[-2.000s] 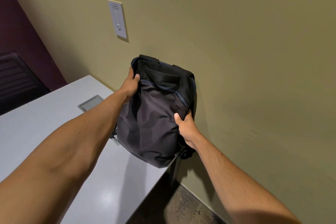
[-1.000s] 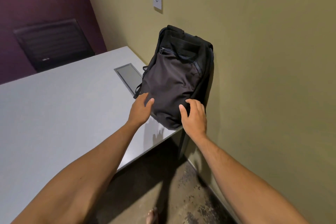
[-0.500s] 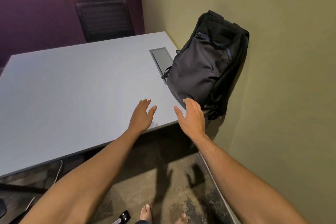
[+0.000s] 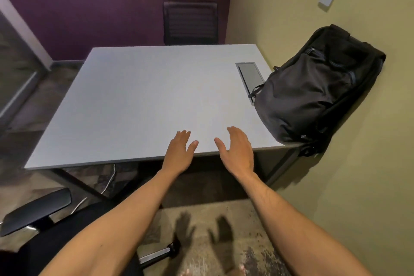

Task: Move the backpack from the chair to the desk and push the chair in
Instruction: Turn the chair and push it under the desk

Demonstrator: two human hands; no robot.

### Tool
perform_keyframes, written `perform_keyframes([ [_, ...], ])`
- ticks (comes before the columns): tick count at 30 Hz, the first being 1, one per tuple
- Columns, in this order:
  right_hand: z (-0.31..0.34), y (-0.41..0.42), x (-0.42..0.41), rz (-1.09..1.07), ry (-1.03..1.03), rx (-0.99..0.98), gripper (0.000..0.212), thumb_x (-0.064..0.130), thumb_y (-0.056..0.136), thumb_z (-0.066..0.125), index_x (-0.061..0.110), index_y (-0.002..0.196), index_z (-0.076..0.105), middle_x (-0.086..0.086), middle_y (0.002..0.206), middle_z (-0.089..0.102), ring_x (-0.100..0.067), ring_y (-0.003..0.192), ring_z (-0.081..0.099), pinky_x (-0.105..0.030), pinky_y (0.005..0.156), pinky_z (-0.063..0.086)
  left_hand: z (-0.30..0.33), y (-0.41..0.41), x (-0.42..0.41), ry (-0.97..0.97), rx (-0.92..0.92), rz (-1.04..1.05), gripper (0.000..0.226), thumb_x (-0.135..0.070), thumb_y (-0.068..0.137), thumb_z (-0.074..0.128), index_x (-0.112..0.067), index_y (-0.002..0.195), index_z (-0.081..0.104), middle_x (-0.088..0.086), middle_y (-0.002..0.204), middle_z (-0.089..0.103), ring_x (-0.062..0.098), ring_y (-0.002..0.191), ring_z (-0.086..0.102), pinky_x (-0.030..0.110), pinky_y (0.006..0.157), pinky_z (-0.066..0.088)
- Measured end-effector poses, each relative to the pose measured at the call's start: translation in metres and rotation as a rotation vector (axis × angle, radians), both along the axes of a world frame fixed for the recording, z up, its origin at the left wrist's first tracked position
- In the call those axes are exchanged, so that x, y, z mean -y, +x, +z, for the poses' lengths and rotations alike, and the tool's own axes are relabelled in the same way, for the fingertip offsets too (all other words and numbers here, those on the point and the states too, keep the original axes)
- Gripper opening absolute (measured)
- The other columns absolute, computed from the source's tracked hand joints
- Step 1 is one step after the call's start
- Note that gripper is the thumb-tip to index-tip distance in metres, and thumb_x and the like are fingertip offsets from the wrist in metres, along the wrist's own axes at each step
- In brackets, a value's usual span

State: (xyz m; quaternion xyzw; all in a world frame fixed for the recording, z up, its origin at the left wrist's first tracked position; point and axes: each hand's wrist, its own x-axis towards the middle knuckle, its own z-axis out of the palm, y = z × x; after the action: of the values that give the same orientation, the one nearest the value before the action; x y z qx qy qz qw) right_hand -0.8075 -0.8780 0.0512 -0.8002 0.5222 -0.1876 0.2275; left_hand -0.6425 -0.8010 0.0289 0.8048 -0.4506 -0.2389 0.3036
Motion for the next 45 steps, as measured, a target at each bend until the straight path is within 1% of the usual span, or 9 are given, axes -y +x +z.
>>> perform_keyframes([
  [12,0.006,0.084,-0.082,0.260,-0.016,-0.006,0.068,0.059,0.097,0.045,0.018,0.151,0.036,-0.002,0.161,0.033,-0.021,0.150,0.025,-0.039,0.121,0.022,0.003,0.064,-0.127,-0.020,0.030,0.253,0.061,-0.046,0.101,0.041,-0.016,0.152,0.029,0.002,0.162,0.023,0.017,0.151,0.011,0.039,0.123,0.011],
  [16,0.009,0.102,-0.104,0.373,-0.042,-0.004,0.070,0.062,0.096,0.045,0.019,0.151,0.037,-0.002,0.161,0.033,-0.021,0.150,0.026,-0.039,0.121,0.022,0.004,0.072,-0.166,-0.037,0.061,0.348,0.061,-0.045,0.101,0.041,-0.014,0.152,0.029,0.004,0.162,0.025,0.017,0.151,0.010,0.037,0.122,0.005],
  [22,0.007,0.122,-0.146,0.533,-0.047,0.042,0.072,0.063,0.094,0.048,0.017,0.149,0.040,-0.003,0.158,0.038,-0.021,0.148,0.031,-0.039,0.118,0.028,0.008,0.062,-0.232,-0.067,0.074,0.514,0.058,-0.039,0.100,0.046,-0.011,0.150,0.033,0.007,0.160,0.029,0.019,0.151,0.012,0.037,0.122,0.006],
  [28,-0.002,0.136,-0.208,0.672,-0.092,0.106,0.062,0.062,0.093,0.053,0.017,0.136,0.052,-0.004,0.140,0.058,-0.022,0.131,0.052,-0.038,0.108,0.043,0.002,0.049,-0.305,-0.034,0.115,0.655,0.058,-0.039,0.100,0.046,-0.011,0.149,0.035,0.007,0.160,0.030,0.018,0.151,0.013,0.037,0.123,0.008],
  [34,0.000,0.152,-0.271,0.780,-0.090,0.122,0.063,0.059,0.093,0.054,0.014,0.137,0.052,-0.005,0.142,0.056,-0.023,0.135,0.049,-0.040,0.111,0.042,0.003,0.054,-0.372,-0.031,0.168,0.760,0.059,-0.039,0.100,0.047,-0.009,0.149,0.035,0.008,0.158,0.033,0.020,0.151,0.015,0.039,0.123,0.012],
  [38,-0.003,0.166,-0.318,0.825,-0.072,0.132,0.063,0.063,0.092,0.047,0.015,0.133,0.053,-0.005,0.136,0.058,-0.023,0.128,0.052,-0.046,0.105,0.046,0.002,0.063,-0.423,-0.036,0.183,0.811,0.060,-0.040,0.099,0.047,-0.008,0.149,0.036,0.008,0.158,0.032,0.020,0.151,0.015,0.038,0.122,0.010],
  [40,-0.004,0.173,-0.340,0.836,-0.068,0.135,0.063,0.061,0.093,0.049,0.014,0.136,0.051,-0.007,0.140,0.057,-0.024,0.132,0.050,-0.046,0.108,0.044,0.003,0.066,-0.446,-0.044,0.187,0.820,0.059,-0.039,0.099,0.047,-0.009,0.149,0.036,0.007,0.159,0.032,0.020,0.151,0.014,0.038,0.122,0.009],
  [42,-0.005,0.181,-0.374,0.846,-0.080,0.134,0.065,0.058,0.095,0.051,0.011,0.140,0.049,-0.008,0.147,0.052,-0.025,0.139,0.044,-0.043,0.114,0.038,0.003,0.071,-0.480,-0.050,0.204,0.827,0.059,-0.039,0.100,0.047,-0.008,0.149,0.036,0.007,0.159,0.032,0.020,0.151,0.013,0.038,0.122,0.008],
  [45,-0.006,0.195,-0.425,0.833,-0.085,0.132,0.066,0.057,0.096,0.051,0.011,0.143,0.047,-0.008,0.152,0.047,-0.023,0.143,0.039,-0.040,0.117,0.032,0.004,0.082,-0.533,-0.042,0.223,0.828,0.059,-0.039,0.100,0.047,-0.008,0.149,0.036,0.007,0.159,0.031,0.019,0.151,0.014,0.037,0.122,0.008],
])
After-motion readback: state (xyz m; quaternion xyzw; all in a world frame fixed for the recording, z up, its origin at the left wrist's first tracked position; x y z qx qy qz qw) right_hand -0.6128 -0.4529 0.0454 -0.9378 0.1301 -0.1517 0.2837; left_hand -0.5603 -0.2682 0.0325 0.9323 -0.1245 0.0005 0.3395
